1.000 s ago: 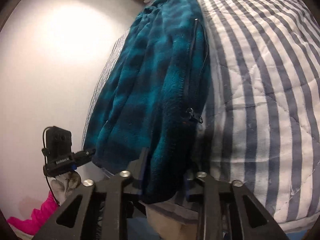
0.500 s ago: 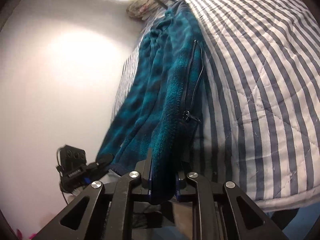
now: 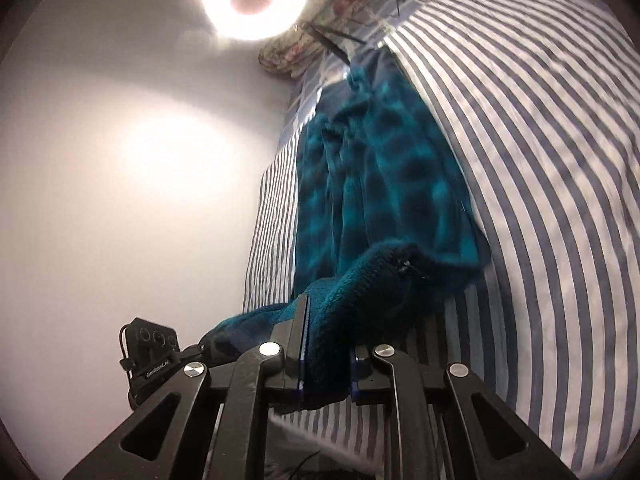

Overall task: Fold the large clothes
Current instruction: 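Lift the hem with both tools and fold it toward the collar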

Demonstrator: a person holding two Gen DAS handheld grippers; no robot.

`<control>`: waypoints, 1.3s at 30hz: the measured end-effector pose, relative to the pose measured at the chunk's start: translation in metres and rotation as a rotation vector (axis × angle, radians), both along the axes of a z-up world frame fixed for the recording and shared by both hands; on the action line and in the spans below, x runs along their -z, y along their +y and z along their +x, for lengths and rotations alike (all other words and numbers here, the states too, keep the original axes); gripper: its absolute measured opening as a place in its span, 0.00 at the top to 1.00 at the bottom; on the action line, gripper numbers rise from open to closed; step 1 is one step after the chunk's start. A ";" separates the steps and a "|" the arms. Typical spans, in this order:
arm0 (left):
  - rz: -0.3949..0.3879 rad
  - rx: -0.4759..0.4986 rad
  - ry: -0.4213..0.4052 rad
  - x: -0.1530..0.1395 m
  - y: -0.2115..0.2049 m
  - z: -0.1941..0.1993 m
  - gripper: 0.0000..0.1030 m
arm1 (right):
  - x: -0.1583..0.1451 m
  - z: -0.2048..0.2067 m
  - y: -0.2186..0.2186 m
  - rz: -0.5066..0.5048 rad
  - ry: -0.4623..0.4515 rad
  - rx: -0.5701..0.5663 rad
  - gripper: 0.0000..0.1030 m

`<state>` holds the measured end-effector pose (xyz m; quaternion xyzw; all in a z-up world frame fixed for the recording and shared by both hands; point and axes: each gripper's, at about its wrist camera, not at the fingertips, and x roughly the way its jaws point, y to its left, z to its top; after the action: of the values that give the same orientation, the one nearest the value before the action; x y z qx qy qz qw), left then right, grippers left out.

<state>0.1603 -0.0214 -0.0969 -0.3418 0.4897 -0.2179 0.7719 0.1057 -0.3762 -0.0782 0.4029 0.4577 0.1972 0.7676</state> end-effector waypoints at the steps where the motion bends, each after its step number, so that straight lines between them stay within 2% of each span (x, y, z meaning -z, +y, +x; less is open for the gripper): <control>1: -0.005 -0.012 0.003 0.001 0.001 0.007 0.89 | -0.001 0.008 0.001 -0.009 -0.001 0.004 0.87; 4: -0.011 -0.056 0.015 0.007 0.002 0.037 0.89 | 0.001 0.035 0.002 -0.030 -0.002 0.018 0.87; 10: 0.005 -0.105 0.076 0.036 0.001 0.076 0.89 | 0.027 0.086 0.009 -0.052 0.043 0.040 0.87; 18: 0.038 -0.127 0.142 0.068 -0.005 0.110 0.89 | 0.065 0.119 0.003 -0.060 0.124 0.059 0.87; 23: 0.062 -0.121 0.166 0.080 -0.012 0.121 0.88 | 0.075 0.126 0.003 -0.062 0.144 0.039 0.85; 27: 0.048 -0.126 0.180 0.085 -0.012 0.124 0.88 | 0.071 0.128 -0.003 -0.031 0.160 0.023 0.79; 32: 0.041 -0.126 0.183 0.084 -0.014 0.129 0.88 | 0.051 0.122 -0.006 -0.042 0.097 -0.021 0.73; 37: 0.036 -0.117 0.179 0.082 -0.010 0.128 0.86 | 0.043 0.110 -0.022 0.063 0.068 0.010 0.50; 39: 0.038 -0.118 0.176 0.081 -0.010 0.128 0.86 | 0.038 0.106 -0.033 0.065 0.059 0.054 0.49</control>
<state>0.2887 -0.0310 -0.1784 -0.3729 0.5386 -0.1321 0.7439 0.2114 -0.4093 -0.1159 0.4455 0.4623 0.1790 0.7455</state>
